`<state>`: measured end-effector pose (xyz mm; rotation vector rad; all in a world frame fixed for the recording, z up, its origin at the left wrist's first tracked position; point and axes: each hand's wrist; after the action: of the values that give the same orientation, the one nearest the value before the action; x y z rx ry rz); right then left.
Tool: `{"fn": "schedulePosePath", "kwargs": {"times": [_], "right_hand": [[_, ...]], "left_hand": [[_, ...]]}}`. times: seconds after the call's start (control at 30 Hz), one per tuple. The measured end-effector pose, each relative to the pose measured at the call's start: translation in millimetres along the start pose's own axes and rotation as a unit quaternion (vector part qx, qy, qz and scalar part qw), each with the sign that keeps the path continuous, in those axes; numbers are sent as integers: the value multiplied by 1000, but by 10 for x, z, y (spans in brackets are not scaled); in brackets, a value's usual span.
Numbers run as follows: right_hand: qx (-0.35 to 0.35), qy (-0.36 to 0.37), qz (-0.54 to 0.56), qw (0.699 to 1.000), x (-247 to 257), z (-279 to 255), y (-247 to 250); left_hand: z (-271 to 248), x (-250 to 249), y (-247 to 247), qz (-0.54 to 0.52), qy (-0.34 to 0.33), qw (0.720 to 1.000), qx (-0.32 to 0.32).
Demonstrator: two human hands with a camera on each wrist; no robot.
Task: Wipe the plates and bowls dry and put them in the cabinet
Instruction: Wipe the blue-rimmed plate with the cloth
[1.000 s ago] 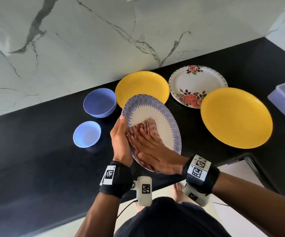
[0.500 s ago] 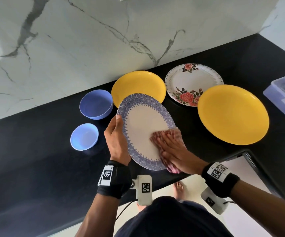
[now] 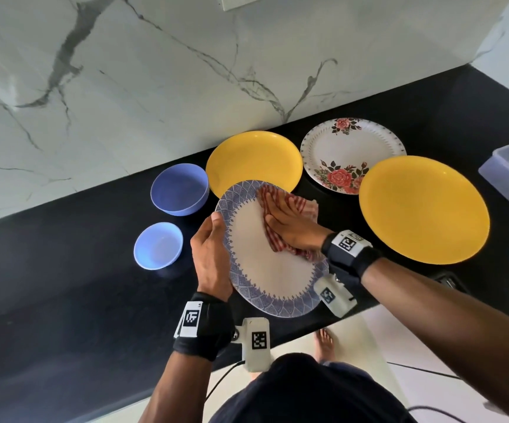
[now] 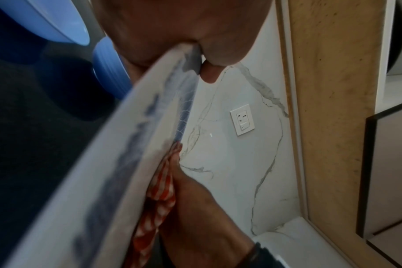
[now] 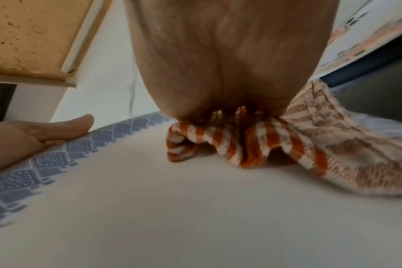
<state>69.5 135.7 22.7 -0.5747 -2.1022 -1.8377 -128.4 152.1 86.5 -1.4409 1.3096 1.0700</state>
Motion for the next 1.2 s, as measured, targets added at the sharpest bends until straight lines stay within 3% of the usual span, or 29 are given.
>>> {"fn": "schedulePosePath", "kwargs": {"times": [0.17, 0.3, 0.47, 0.63, 0.87, 0.9, 0.97, 1.1, 1.2], "right_hand": [[-65, 72, 79, 992, 469, 76, -14], [-111, 178, 57, 976, 724, -97, -184], [-114, 216, 68, 967, 763, -417, -278], [-69, 274, 26, 959, 605, -732, -278], [4, 271, -29, 962, 143, -1167, -427], [4, 258, -47, 965, 61, -1219, -442], [10, 164, -55, 985, -62, -1273, -422], [-42, 68, -106, 991, -295, -1035, -433], [-101, 96, -103, 985, -419, -709, -409]], "left_hand": [[48, -19, 37, 4, 12, 1000, -6], [10, -53, 20, -23, 38, 998, -35], [-33, -128, 29, -50, 81, 994, -51], [9, -110, 39, -60, 69, 995, -37], [109, -20, 77, -16, 35, 999, -25], [109, -30, 72, -6, 26, 999, -27], [126, -34, 57, 11, 18, 999, -32], [180, 2, 44, 33, 5, 999, -35], [185, -29, 23, 36, -2, 999, -27]]}}
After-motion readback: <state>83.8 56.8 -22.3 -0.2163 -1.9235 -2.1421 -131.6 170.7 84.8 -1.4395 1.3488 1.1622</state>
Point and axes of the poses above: each hand's wrist, its own z-axis towards the middle knuckle, its own y-axis out of the back of the hand, x = y × z, and after that the axes turned 13 degrees about -x, right-handed
